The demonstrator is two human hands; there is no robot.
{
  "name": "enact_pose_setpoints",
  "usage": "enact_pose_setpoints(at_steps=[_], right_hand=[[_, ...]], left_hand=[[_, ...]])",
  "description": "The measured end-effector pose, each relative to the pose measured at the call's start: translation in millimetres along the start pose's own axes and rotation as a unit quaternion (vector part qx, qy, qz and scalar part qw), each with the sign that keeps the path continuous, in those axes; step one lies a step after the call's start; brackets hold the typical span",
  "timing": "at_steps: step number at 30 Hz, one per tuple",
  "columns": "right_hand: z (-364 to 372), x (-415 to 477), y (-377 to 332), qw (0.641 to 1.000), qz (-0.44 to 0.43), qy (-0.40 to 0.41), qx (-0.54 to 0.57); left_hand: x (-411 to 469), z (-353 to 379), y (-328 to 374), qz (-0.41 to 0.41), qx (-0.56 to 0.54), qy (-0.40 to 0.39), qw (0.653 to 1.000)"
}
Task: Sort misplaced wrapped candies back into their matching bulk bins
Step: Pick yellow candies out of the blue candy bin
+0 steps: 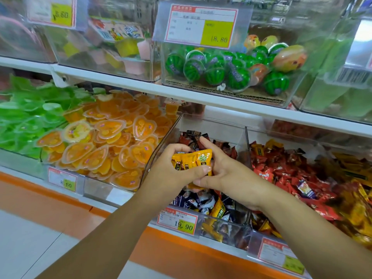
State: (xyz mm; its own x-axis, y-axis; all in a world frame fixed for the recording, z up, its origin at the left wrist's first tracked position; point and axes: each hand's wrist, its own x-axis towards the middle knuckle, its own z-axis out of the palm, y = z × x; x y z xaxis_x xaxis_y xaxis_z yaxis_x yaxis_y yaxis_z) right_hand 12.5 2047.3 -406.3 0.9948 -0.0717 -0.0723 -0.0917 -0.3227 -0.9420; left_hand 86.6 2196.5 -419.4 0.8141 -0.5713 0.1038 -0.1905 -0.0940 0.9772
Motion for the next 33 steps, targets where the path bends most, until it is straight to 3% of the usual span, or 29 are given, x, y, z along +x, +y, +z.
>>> enact_pose_setpoints(at_steps=[5,9,12,15,20,23,25,28,29,33], right_hand=[[7,0,-1,0.999,0.005,0.007,-0.048],[6,3,-2,0.999,0.023,-0.013,-0.027],[-12,-2,-22,0.987,0.043,-0.055,-0.147],[-36,-3,-44,0.932,0.069,-0.085,-0.345],[-25,13,-32,0.758,0.159,-0.262,-0.576],[-13,20,-16,0.686,0.140,-0.284,-0.655],[-15,21,-12,0.714,0.120,-0.267,-0.636],[-31,14,-21,0.836,0.081,-0.172,-0.514],[-36,10,-26,0.861,0.067,-0.139,-0.484],[-37,5,-24,0.889,0.036,-0.101,-0.446]], left_hand=[[2,3,2,0.002,-0.003,-0.047,0.999],[3,2,1,0.038,0.027,-0.026,0.999],[4,-4,0,0.058,0.054,-0.006,0.997],[6,-12,0,0.052,0.052,0.008,0.997],[4,-16,3,0.036,0.007,-0.007,0.999],[1,-16,8,0.043,0.016,-0.006,0.999],[0,-19,11,0.047,0.030,0.000,0.998],[-1,-25,14,0.057,0.111,-0.016,0.992],[-2,-24,14,0.057,0.129,-0.030,0.990],[-1,-15,8,0.046,0.168,-0.076,0.982]])
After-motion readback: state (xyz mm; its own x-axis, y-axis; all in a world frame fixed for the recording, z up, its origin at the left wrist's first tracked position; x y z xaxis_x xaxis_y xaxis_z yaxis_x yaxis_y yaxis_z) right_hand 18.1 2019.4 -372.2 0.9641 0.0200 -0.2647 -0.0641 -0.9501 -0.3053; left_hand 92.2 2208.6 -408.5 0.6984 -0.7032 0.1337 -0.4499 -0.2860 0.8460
